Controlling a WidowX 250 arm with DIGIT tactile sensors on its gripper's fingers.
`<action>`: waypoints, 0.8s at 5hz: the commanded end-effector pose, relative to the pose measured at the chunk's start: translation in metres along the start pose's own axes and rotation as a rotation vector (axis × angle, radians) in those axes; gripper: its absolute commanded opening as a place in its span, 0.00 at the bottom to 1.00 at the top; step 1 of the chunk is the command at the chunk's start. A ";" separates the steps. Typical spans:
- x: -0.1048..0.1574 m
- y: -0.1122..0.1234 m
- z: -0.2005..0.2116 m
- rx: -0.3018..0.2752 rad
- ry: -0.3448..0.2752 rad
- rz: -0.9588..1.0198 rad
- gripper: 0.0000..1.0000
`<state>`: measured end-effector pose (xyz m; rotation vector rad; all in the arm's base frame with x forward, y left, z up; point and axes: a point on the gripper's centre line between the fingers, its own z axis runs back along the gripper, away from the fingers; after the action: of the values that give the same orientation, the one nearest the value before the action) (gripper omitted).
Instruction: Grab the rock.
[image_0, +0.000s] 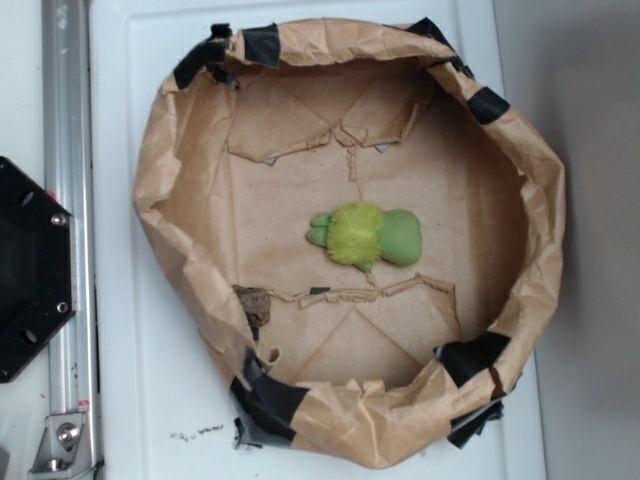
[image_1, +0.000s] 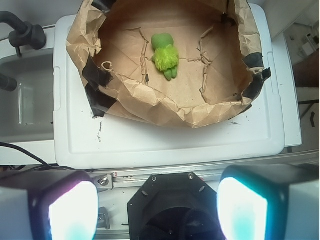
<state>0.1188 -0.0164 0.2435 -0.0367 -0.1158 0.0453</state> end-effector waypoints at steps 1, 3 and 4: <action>0.000 0.000 0.000 0.000 0.000 0.000 1.00; 0.046 0.019 -0.029 -0.043 0.040 0.188 1.00; 0.058 0.023 -0.047 -0.046 0.081 0.261 1.00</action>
<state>0.1828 0.0000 0.1981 -0.1035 -0.0079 0.2642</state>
